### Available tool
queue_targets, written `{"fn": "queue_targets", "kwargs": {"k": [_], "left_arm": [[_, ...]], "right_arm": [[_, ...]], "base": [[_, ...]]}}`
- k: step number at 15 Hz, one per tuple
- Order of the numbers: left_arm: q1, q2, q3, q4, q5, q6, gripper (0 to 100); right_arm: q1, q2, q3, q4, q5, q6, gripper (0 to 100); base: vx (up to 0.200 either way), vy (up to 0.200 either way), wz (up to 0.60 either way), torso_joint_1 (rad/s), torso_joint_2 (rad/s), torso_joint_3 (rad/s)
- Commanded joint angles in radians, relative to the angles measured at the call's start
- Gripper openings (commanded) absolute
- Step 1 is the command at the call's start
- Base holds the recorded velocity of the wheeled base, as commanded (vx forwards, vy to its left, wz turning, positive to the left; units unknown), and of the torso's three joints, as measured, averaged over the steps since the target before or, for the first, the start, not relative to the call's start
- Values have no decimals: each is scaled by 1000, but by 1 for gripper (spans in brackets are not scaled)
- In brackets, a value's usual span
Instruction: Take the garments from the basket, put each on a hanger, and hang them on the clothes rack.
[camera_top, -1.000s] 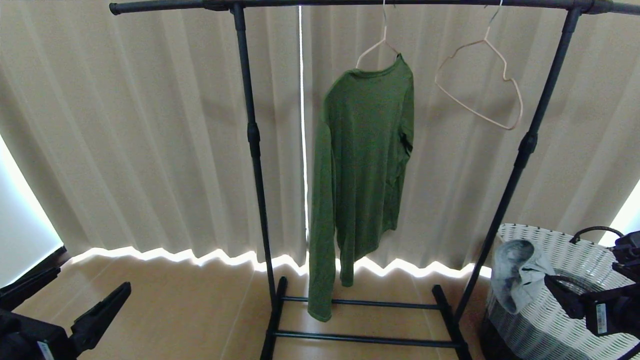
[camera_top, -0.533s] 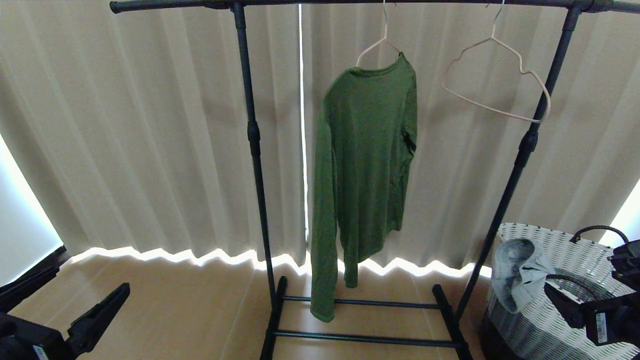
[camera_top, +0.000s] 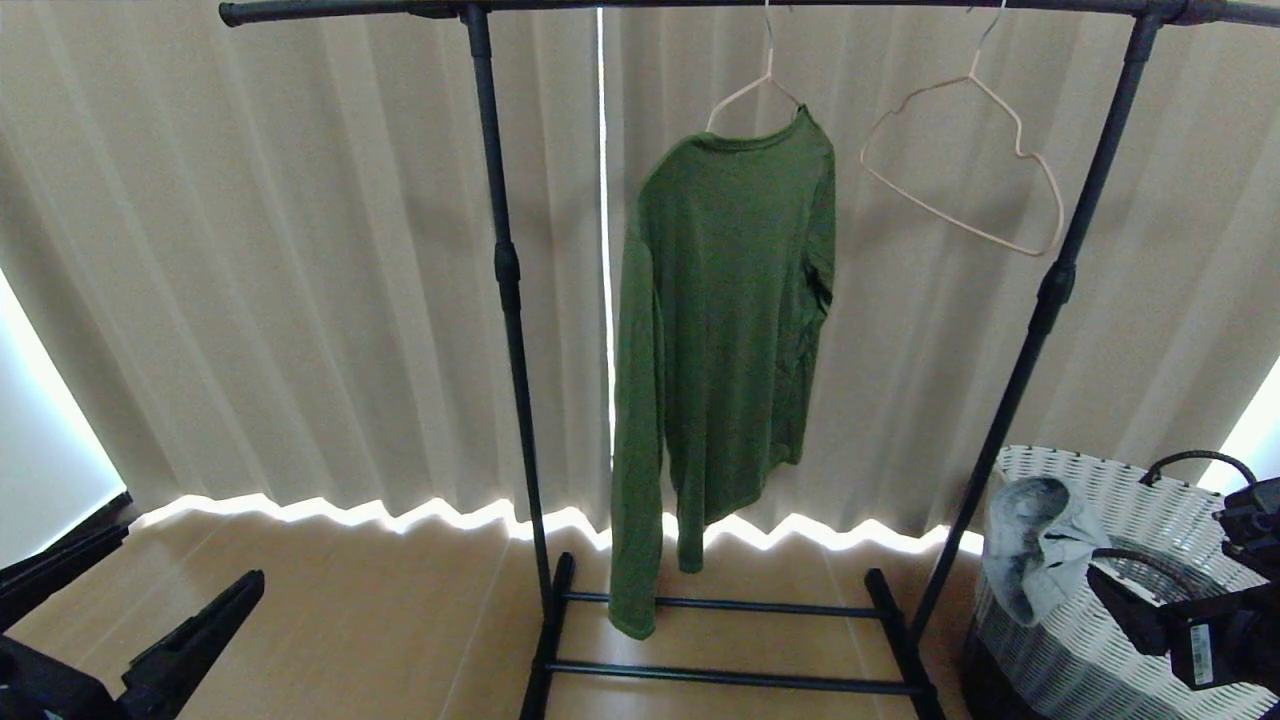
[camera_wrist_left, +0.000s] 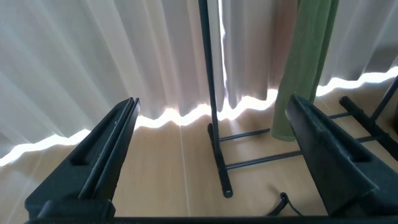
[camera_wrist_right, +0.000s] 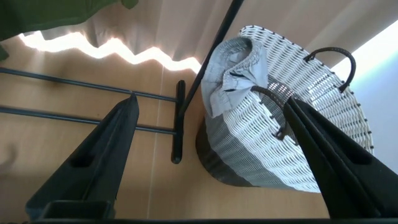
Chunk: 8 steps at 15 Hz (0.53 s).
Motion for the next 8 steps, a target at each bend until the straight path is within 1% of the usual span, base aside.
{"fn": "queue_targets", "kwargs": {"k": [1,8], "left_arm": [[0,-2,3,0,0,9,100],[0,-9,17,0,0,32,100]], "right_arm": [[0,2,1,0,-1,-1,100],[0,0,3,0,-1,-1,100]], "base": [[0,-200,0,-2,2,-2],[0,-200,0,2,2,5]]}}
